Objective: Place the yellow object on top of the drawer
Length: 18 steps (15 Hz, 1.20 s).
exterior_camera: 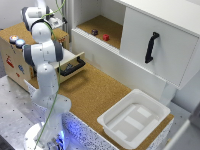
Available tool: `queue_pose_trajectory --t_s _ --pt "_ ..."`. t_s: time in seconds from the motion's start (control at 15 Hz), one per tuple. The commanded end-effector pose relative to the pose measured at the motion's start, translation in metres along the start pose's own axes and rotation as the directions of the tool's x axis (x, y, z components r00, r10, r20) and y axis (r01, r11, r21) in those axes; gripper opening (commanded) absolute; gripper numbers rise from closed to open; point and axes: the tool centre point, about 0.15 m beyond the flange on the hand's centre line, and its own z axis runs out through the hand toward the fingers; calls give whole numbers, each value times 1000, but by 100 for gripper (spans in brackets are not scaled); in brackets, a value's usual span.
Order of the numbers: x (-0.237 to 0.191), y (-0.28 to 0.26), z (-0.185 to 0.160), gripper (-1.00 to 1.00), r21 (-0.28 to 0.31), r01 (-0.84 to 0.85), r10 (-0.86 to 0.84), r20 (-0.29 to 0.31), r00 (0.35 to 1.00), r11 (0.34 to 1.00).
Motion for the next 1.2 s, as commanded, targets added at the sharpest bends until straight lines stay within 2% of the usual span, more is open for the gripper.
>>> queue_pose_trajectory --t_s 0.0,0.4,0.47,0.53,0.67,0.8,0.93,1.13 --pt "10 4 -8 100 8 14 -14 67 998 1000" --pt "10 4 -8 100 8 14 -14 67 998 1000" --pt "0 0 -2 100 0 0 0 0 1000 1000" --pt "-3 -2 -6 100 -11 24 -24 5 1000 1000" --pt "-4 -18 -24 100 23 100 -100 3 995 995" --pt "-3 -44 -42 100 38 149 -150 30 988 988" --pt "-1 -72 -60 100 57 156 -156 6 988 986" --pt "10 -106 -75 100 64 189 -192 40 981 980"
